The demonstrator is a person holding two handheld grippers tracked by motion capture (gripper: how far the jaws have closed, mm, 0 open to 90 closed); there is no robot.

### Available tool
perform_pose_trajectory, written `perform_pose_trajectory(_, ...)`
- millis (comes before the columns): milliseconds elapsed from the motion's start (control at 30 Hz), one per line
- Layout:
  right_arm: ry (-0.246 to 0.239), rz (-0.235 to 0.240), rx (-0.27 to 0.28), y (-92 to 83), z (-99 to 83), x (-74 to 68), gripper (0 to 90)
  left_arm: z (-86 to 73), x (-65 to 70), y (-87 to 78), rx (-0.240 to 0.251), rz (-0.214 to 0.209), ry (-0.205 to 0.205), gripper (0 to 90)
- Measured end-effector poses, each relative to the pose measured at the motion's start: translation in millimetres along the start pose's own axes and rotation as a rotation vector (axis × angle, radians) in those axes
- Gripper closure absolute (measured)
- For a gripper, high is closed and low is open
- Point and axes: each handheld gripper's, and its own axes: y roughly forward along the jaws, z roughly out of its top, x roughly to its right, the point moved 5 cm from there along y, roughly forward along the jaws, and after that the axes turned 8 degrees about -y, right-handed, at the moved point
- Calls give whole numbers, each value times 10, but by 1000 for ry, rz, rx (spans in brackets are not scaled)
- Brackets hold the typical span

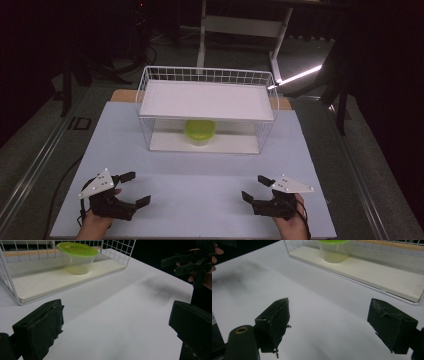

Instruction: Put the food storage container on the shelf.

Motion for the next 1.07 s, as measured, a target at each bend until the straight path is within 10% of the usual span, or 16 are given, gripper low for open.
perform_pose_trajectory(367,-8,-50,-33,54,-46,66,177,6,-6,35,3,0,-20,4)
perform_pose_trajectory(800,-8,-125,-81,160,-120,126,174,-41,-260,-11,-39,259,-65,5)
perform_pose_trajectory(1067,11,-141,-65,138,-120,164,175,-38,-276,-19,-25,225,-87,5)
